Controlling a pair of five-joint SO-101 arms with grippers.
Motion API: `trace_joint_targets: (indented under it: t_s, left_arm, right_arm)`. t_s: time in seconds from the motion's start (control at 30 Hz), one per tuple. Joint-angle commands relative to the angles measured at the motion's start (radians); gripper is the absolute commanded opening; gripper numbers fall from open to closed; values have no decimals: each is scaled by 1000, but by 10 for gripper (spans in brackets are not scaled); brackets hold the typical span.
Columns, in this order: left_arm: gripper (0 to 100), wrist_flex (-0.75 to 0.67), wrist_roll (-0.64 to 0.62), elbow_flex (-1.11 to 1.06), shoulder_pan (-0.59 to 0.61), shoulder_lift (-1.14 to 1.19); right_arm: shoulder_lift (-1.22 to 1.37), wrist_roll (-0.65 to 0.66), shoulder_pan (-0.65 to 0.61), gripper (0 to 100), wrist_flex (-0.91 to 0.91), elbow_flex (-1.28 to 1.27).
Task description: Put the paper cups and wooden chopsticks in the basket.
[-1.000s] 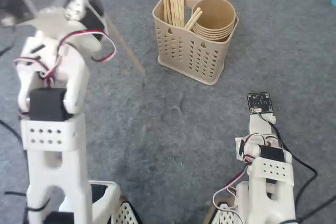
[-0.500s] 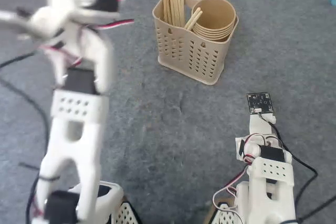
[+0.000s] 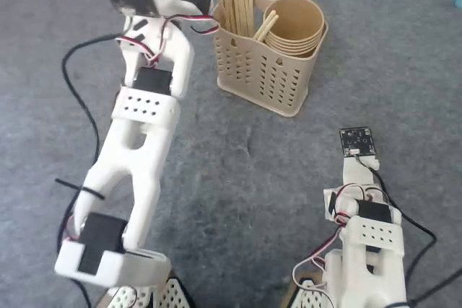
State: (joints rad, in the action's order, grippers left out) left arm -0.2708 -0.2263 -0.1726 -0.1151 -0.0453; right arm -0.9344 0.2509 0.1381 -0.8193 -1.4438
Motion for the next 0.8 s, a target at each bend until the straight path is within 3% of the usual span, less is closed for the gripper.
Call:
trace_joint_targets:
  t_s: [0.0, 0.13, 0.2, 0.43, 0.67, 0.77]
  left_arm:
    - [12, -52, 11, 42, -20, 35]
    - [14, -51, 11, 4, -28, 44]
    - [28, 18, 11, -19, -31, 15]
    - [372, 436, 6, -21, -23, -149]
    - [382, 678, 3, -28, -3, -351]
    - [382, 818, 3, -33, 11, -442]
  right_arm:
    - [-27, 23, 13, 8, 18, 6]
    - [-27, 25, 13, 8, 18, 6]
    - [-27, 25, 13, 8, 18, 6]
    - [-27, 25, 13, 8, 41, -6]
    - [-36, 11, 15, 8, 41, -6]
    - [-124, -63, 53, 8, 61, -40]
